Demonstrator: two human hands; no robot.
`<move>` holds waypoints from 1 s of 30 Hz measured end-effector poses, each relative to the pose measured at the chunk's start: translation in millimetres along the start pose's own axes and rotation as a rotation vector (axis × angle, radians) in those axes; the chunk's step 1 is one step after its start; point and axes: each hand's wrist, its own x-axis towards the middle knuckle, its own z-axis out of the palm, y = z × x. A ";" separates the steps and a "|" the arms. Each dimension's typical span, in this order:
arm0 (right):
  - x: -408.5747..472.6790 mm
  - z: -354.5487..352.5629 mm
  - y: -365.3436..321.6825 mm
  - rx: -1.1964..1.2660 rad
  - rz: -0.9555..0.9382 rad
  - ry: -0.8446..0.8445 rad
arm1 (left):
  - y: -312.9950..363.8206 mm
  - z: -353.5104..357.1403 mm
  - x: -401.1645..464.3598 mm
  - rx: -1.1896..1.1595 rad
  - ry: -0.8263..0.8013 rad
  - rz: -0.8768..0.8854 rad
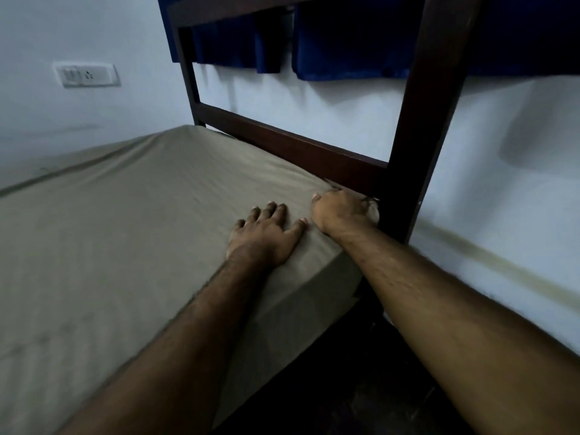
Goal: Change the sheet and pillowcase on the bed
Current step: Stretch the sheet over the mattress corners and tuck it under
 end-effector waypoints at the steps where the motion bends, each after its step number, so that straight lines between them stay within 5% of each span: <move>1: 2.8 1.1 -2.9 0.002 0.066 -0.031 | -0.4 0.3 1.7 -0.004 -0.006 -0.008; 5: 1.2 8.7 -4.1 0.001 0.071 0.005 | -3.0 3.2 8.8 -0.050 0.065 -0.014; 10: -21.5 4.8 -20.4 -0.049 -0.390 0.218 | -16.6 3.5 6.2 -0.408 0.323 -0.094; 14: -43.8 1.1 -63.4 0.042 -0.564 0.067 | -20.2 -11.3 -23.1 -0.721 0.613 -0.182; 16: -60.0 3.7 -97.6 0.024 -0.621 -0.068 | -43.1 -26.6 -45.5 -0.552 0.602 -0.177; 19: -99.5 10.6 -155.0 -0.030 -0.767 -0.182 | -125.9 -47.0 -96.3 0.000 0.334 -0.239; 24: -194.6 39.4 -243.7 -0.006 -1.013 -0.201 | -298.1 -78.6 -244.2 0.145 0.146 -0.554; 30: -327.5 52.4 -349.5 0.022 -1.223 -0.232 | -407.4 -96.7 -385.8 0.187 0.403 -0.920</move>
